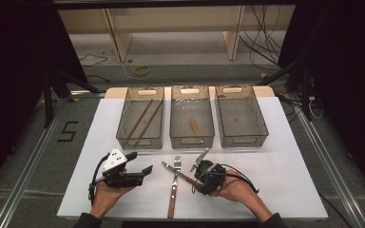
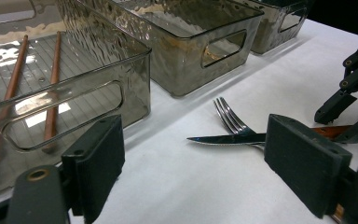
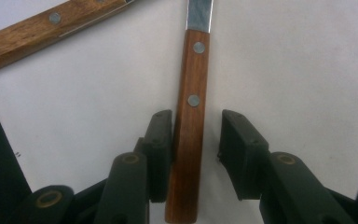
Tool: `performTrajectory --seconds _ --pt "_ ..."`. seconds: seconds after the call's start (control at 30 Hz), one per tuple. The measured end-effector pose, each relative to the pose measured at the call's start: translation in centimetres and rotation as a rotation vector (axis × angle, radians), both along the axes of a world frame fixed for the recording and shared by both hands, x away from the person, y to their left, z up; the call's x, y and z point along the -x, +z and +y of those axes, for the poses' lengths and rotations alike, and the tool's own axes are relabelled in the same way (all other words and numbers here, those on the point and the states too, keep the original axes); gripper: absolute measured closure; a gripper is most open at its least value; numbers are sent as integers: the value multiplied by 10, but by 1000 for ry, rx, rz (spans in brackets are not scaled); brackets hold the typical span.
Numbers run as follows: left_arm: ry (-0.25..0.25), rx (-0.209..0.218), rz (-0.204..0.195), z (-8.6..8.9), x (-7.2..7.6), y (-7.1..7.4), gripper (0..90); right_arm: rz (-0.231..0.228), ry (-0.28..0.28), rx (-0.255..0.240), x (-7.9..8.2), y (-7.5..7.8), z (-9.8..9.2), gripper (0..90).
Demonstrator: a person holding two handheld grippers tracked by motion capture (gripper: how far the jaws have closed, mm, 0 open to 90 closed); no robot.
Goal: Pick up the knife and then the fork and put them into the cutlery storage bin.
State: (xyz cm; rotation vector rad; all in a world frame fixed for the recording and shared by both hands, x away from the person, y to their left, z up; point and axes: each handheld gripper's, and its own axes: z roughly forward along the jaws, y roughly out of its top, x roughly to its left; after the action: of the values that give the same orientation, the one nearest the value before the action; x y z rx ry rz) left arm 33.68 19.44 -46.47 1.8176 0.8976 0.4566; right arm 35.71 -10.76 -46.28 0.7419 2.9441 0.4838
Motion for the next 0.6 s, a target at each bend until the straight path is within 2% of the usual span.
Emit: performTrajectory --seconds 0.23,0.33,0.6 --pt "-2 -2 0 0 0 0 195 3 8 18 -2 1 0 749" --pt "-2 1 -1 0 0 0 195 17 9 11 -5 0 -1 756" --pt "0 3 -1 0 0 0 195 -1 7 23 -3 2 1 766"
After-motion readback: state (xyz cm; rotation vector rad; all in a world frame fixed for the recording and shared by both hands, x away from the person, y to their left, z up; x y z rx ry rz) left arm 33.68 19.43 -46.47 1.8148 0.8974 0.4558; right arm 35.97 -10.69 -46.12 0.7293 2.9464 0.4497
